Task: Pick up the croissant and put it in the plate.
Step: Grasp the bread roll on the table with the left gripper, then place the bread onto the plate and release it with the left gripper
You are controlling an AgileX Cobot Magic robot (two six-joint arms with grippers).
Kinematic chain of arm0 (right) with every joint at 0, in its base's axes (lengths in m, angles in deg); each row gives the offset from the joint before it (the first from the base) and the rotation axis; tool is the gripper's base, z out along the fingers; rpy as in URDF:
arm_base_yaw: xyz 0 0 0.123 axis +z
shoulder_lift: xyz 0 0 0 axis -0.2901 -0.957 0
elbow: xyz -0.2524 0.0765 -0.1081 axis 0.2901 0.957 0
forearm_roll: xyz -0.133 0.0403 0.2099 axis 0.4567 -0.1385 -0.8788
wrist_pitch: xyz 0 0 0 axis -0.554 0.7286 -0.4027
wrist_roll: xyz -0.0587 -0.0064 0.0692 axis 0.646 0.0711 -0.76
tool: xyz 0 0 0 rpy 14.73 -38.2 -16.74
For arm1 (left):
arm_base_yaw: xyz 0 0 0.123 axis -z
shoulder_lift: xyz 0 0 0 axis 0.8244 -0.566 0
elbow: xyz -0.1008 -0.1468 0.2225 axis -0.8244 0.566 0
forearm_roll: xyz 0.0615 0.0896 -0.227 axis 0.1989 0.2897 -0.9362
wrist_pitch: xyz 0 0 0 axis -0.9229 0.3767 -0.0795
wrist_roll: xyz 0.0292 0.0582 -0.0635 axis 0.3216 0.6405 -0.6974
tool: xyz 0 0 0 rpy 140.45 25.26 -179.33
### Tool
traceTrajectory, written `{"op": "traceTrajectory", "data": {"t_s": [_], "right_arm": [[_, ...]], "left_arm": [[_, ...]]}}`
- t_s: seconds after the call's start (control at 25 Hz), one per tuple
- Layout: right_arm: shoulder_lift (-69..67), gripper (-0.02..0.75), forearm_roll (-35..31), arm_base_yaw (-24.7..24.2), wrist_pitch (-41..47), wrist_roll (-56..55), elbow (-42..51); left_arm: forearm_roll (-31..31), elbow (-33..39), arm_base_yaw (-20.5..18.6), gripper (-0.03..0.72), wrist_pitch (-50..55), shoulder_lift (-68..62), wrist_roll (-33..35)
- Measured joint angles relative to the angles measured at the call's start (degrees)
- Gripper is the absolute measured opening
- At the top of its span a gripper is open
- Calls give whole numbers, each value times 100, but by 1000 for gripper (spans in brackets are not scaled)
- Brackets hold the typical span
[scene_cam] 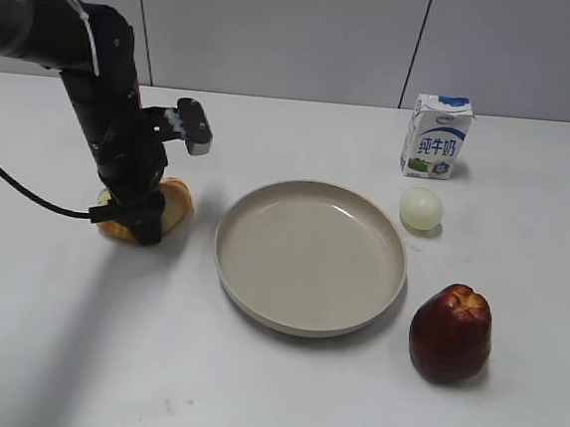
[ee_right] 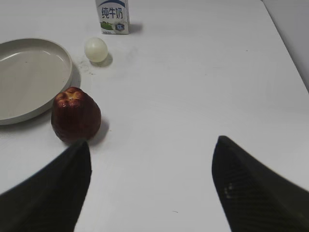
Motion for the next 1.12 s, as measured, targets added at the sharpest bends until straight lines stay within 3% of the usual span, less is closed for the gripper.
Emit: {"op": "traceTrajectory", "data": {"t_s": [0.16, 0.6, 1.12], "right_arm": [[0, 588, 0, 0, 0, 0, 0], [0, 588, 0, 0, 0, 0, 0], [0, 588, 0, 0, 0, 0, 0]], "left_arm": [[39, -19, -18, 275, -86, 39, 0], [161, 89, 166, 257, 119, 1150, 0], [644, 89, 2268, 257, -1543, 1024, 17]]}}
